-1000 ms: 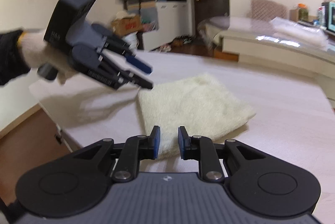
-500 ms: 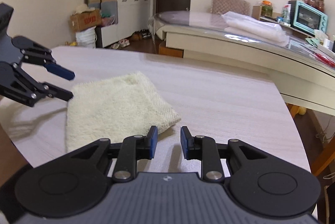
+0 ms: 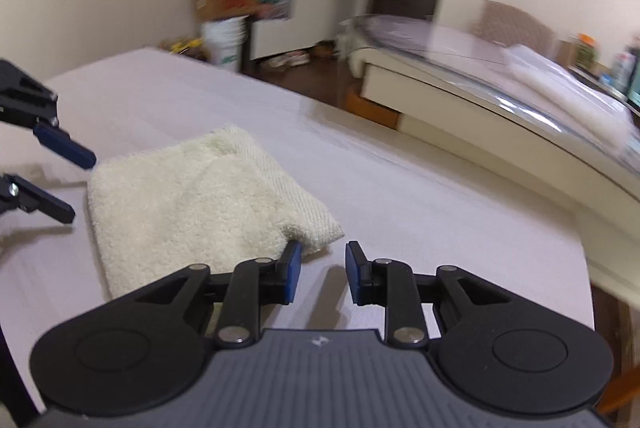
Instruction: Fold towel
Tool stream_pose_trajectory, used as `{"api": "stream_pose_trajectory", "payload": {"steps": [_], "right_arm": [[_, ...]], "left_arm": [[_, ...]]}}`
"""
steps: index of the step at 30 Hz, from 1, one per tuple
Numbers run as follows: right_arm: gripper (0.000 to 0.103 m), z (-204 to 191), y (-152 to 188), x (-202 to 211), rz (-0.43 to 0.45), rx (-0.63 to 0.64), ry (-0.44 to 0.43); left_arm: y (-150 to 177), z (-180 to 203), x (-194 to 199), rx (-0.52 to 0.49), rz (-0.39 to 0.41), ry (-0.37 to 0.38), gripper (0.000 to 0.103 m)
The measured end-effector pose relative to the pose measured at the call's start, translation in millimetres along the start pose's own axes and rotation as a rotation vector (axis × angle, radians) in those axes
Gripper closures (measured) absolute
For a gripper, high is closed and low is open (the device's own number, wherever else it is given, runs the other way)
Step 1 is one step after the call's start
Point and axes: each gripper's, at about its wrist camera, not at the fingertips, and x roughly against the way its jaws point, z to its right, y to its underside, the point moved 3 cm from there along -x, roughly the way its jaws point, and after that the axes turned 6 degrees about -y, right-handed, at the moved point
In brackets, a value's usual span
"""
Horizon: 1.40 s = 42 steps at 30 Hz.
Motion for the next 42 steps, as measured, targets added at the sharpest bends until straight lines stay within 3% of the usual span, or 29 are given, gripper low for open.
{"api": "stream_pose_trajectory", "payload": {"steps": [7,14,18,21,26,36,42], "right_arm": [[0.069,10,-15,-13,-0.019,0.081,-0.051],[0.069,-8,-2,38,0.109,-0.091,-0.038],[0.069,-36,12,53,0.111,-0.115,-0.084],[0.069,-52,25,49,0.05,-0.07,-0.079],[0.069,-40,10,57,0.108,-0.097,-0.055],[0.067,-17,-8,9,0.026,-0.021,0.014],[0.065,-15,-7,13,0.04,-0.045,0.007]], "left_arm": [[-5,1,11,0.063,0.015,-0.045,0.052],[-16,-6,7,0.111,-0.005,-0.137,0.05],[-14,-1,-3,0.083,-0.037,-0.162,0.05],[-9,5,-5,0.055,-0.054,-0.165,0.049],[-11,5,1,0.072,-0.037,-0.171,0.049],[-30,-22,-32,0.096,-0.031,-0.213,0.047],[-26,-26,-39,0.104,-0.04,-0.212,0.046]]}}
